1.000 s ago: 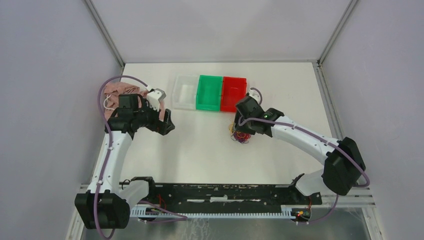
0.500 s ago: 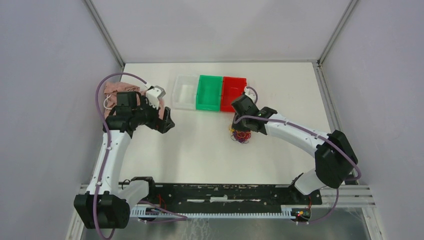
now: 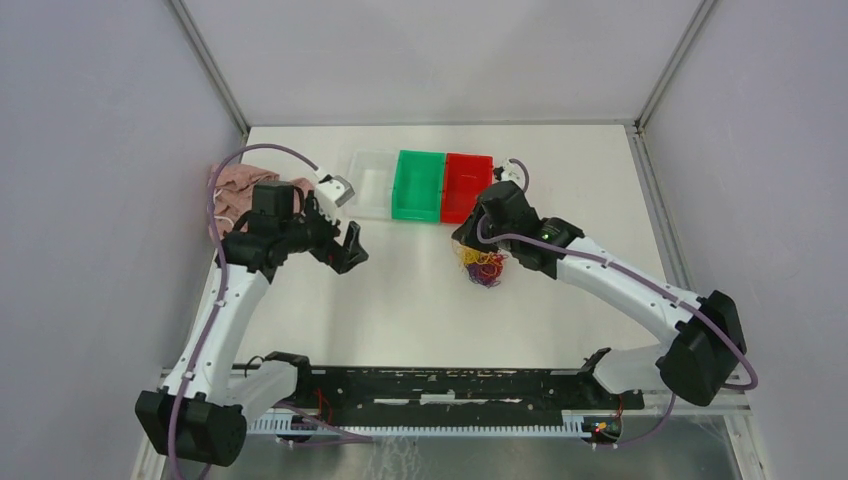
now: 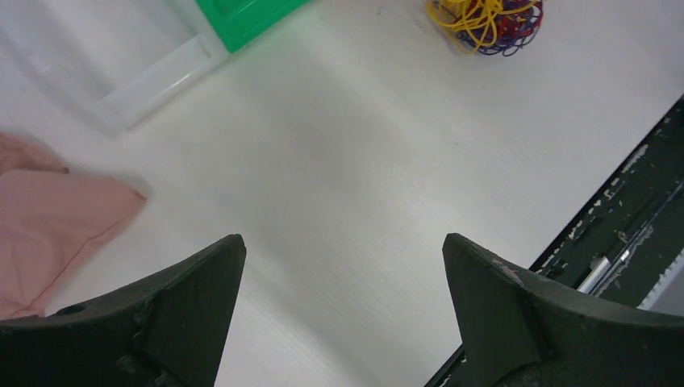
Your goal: Untangle the cables
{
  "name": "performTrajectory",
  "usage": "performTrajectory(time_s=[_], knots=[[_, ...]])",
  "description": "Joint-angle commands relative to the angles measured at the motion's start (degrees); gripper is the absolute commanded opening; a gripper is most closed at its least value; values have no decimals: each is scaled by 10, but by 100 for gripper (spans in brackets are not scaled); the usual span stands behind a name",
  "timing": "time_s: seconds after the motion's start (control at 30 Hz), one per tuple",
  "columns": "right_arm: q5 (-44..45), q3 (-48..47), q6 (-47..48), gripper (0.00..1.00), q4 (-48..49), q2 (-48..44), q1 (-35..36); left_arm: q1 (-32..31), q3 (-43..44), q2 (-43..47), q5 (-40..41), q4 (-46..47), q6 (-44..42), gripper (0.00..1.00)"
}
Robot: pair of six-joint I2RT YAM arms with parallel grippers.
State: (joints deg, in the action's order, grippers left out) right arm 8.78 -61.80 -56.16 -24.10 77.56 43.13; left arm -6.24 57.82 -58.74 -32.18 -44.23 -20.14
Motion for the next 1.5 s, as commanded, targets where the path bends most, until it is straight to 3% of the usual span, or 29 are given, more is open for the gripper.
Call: performTrajectory(time_s=[0.0,0.23,0.53,0.9,1.23,1.37,1.47], knots=[[-44,0,-56,0,74,-34,4,-59,20,31,-13,52,60,99],[-44,-3,-105,0,115,-53,28,-163,11,50,52,155,147,99],[5,-16,-160,0,121,-67,63,-291,-26,13,146,284,192,99],[-12,3,-215,0,163,-76,85,-312,-46,-3,179,334,177,91],[-17,5,-209,0,172,-94,95,-312,-62,-3,185,353,174,68],[-21,6,-210,0,170,-98,98,-312,-66,0,209,373,175,46],[-22,7,-212,0,172,-98,104,-312,-63,-1,221,382,182,44]])
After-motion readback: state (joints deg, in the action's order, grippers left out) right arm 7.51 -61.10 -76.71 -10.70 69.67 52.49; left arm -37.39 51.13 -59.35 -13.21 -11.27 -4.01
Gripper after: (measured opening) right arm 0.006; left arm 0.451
